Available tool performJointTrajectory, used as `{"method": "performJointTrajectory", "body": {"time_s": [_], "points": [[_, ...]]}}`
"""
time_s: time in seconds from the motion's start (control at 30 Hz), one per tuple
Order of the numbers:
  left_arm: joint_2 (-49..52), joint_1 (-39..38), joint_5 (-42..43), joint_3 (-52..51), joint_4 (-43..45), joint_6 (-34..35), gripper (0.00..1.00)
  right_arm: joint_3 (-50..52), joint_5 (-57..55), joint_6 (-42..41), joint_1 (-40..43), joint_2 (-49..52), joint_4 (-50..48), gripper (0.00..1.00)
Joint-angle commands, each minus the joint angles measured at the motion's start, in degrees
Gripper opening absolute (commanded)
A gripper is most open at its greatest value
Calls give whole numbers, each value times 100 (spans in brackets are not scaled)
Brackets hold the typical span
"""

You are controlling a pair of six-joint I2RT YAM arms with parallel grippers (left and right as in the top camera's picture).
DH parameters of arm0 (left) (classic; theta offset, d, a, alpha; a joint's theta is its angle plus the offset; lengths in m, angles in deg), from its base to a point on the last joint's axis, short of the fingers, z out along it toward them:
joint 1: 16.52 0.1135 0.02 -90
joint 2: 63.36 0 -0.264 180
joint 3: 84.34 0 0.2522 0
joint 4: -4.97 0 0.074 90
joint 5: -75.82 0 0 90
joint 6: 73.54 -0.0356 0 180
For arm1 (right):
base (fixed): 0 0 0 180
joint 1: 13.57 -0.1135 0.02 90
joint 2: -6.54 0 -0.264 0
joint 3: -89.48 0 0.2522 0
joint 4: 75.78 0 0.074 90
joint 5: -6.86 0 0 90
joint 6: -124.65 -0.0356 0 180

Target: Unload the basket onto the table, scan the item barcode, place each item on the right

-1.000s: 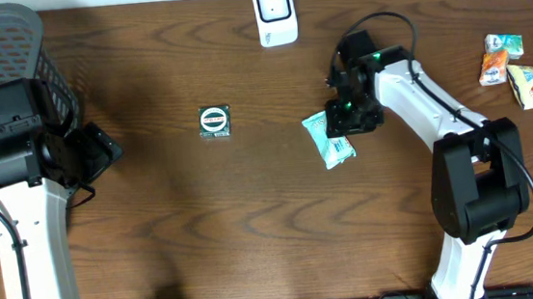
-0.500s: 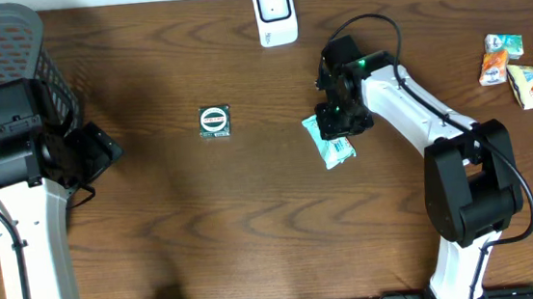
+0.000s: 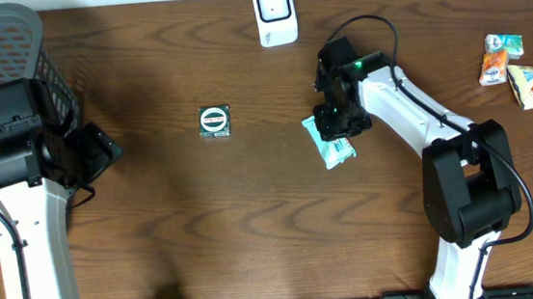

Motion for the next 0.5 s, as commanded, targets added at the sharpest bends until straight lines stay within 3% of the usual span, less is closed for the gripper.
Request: {"method": "performJointTrajectory", "body": {"time_s": [0.0, 0.47], "points": [[-24, 20, -94, -11, -26, 33, 97, 48, -48, -61, -66, 9, 11, 27], [-24, 20, -94, -11, -26, 33, 97, 48, -46, -153, -144, 9, 111, 26]]}}
